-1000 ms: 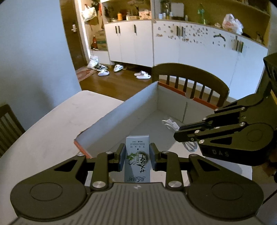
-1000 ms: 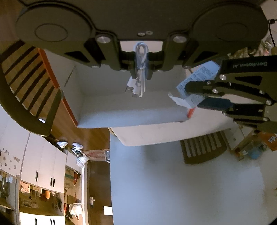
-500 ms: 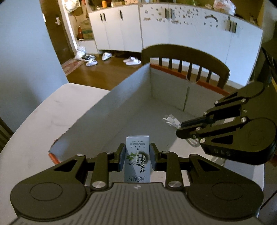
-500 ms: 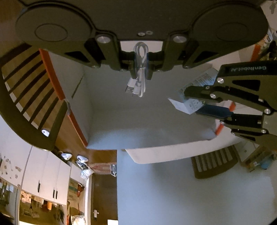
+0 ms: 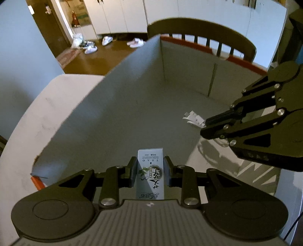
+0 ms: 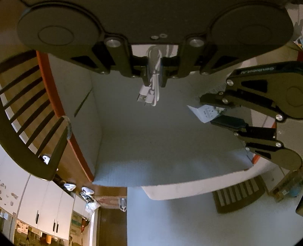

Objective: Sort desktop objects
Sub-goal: 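Carry the box and cable with both grippers over the red shoebox, then open the right gripper to drop the cable while the left gripper releases the box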

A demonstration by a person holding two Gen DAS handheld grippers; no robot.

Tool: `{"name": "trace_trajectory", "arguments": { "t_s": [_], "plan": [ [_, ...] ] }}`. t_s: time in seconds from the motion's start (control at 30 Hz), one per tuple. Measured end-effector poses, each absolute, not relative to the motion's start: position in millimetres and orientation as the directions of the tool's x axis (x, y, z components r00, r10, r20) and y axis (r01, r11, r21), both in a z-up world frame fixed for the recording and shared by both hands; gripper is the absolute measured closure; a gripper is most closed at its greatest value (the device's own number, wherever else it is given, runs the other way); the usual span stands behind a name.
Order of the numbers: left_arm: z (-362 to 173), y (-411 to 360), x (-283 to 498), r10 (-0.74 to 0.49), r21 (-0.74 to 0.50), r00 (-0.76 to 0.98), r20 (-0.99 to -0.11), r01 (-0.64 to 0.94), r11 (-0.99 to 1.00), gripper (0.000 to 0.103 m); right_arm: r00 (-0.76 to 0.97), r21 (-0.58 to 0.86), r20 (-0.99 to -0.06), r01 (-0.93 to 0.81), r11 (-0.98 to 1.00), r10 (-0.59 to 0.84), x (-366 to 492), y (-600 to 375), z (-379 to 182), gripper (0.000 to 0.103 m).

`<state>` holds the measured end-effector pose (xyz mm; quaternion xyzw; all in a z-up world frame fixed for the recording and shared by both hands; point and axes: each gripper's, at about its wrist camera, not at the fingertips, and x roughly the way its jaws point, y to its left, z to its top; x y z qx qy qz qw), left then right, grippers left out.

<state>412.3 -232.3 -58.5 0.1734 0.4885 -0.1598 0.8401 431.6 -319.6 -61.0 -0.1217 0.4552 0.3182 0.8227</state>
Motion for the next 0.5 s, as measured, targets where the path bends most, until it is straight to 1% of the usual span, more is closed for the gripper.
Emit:
{"name": "trace_trajectory", "arguments": {
  "t_s": [0.23, 0.5],
  "plan": [
    [-70, -235, 422, -0.082, 0.122, 0.396, -0.915, 0.464, 0.878, 0.075, 0.318, 0.104, -0.869, -0.633, 0.767, 0.379, 438, -318, -71, 0.095],
    [-73, -234, 429, -0.066, 0.113, 0.347, -0.936, 0.471, 0.875, 0.075, 0.289, 0.12, -0.883, -0.622, 0.774, 0.369, 441, -322, -74, 0.094]
  ]
}}
